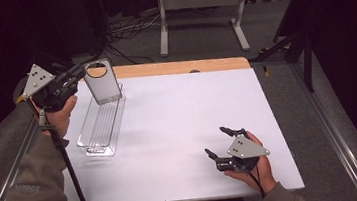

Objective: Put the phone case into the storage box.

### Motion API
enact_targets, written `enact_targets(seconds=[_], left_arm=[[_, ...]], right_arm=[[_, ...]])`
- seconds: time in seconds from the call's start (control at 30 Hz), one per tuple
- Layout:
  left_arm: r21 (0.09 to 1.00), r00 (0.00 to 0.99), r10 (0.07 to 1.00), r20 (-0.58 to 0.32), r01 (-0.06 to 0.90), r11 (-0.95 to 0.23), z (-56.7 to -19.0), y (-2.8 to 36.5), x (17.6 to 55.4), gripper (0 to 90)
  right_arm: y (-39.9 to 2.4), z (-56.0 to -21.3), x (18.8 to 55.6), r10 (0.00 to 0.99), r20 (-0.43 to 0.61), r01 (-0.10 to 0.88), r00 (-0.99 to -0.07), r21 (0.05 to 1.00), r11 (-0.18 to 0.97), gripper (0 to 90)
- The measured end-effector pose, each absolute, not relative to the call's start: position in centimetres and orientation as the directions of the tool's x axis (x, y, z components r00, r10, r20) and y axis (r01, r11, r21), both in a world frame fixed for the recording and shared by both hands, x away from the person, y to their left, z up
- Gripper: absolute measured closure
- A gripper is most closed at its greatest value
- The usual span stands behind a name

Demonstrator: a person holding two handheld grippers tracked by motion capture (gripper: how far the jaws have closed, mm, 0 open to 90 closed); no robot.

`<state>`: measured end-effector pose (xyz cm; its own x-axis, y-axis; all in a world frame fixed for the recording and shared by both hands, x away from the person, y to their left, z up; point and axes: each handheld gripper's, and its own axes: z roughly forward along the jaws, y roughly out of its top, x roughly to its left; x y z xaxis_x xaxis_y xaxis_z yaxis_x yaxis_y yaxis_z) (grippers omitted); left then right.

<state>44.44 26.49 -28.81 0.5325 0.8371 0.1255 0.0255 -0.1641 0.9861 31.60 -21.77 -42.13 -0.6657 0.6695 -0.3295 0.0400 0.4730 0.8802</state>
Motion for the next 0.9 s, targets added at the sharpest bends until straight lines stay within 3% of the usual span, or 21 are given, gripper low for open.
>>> enact_targets(seconds=[0.33, 0.9], left_arm=[[0.978, 0.523, 0.838, 0.153, 0.041, -0.204, -28.2, 27.1, 45.8, 81.3], [0.964, 0.528, 0.831, 0.177, 0.078, -0.255, -30.6, 26.5, 49.9, 81.3]], right_arm=[[-21.9, -42.3, 31.6, 0.675, -0.321, 0.050, -0.664, 0.882, 0.468, 20.9], [-22.6, -42.9, 30.5, 0.694, -0.312, 0.088, -0.649, 0.875, 0.476, 21.0]])
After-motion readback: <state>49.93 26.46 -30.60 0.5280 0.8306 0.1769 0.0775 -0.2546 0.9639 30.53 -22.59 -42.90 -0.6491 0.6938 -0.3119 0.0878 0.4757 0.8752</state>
